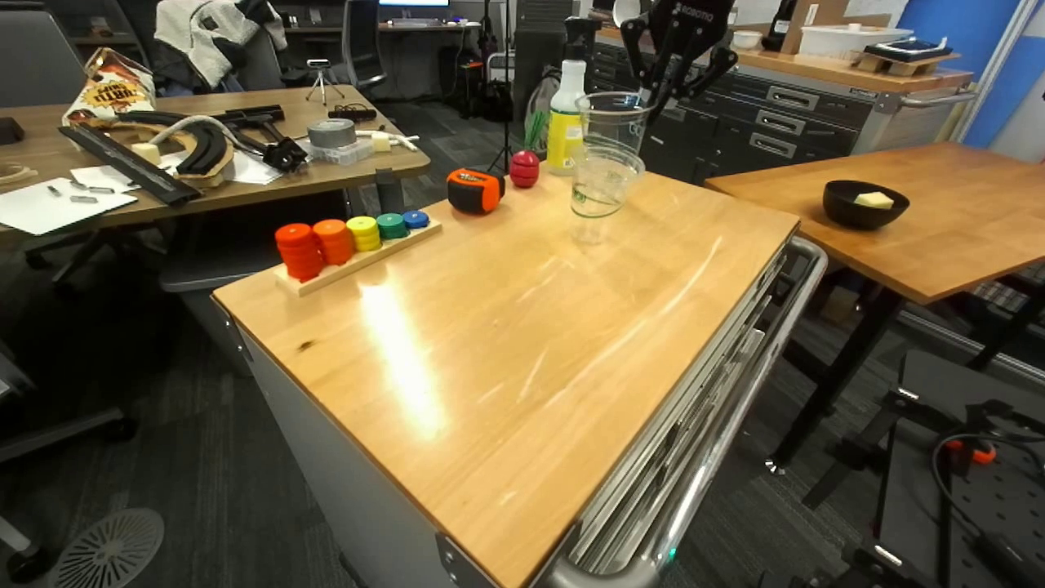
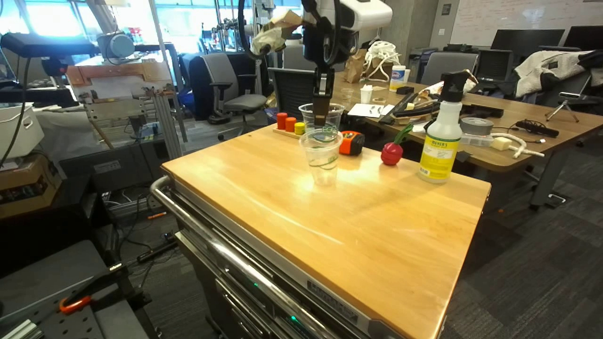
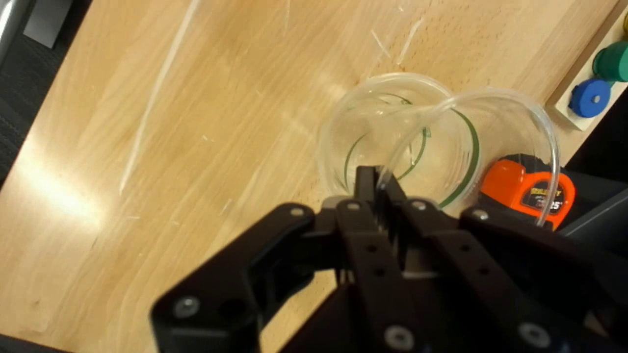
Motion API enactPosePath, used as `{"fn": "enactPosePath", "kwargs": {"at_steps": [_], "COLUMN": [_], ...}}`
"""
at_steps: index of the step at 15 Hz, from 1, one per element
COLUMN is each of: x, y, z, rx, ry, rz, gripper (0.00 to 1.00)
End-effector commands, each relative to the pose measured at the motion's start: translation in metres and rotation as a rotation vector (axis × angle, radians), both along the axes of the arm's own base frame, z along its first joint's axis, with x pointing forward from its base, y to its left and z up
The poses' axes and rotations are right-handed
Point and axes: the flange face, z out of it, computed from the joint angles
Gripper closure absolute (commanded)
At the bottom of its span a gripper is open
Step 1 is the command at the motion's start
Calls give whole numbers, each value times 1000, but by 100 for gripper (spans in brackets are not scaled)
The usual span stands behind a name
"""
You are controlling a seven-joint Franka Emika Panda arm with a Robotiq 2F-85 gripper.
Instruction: Stack up the cups
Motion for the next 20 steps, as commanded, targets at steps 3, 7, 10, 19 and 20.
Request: {"fn": "enactPosePath", "kwargs": {"at_steps": [3,7,10,19,20], "x": [7,8,9,-30,-37], "y": [9,10,10,34,38], "z": [-22,-16,2,88,101], "rx": [39,45,28,36,39], "ry": [20,12,-11,99,99], "rz": [30,42,41,386,440], "gripper": [70,46,23,0,0]}}
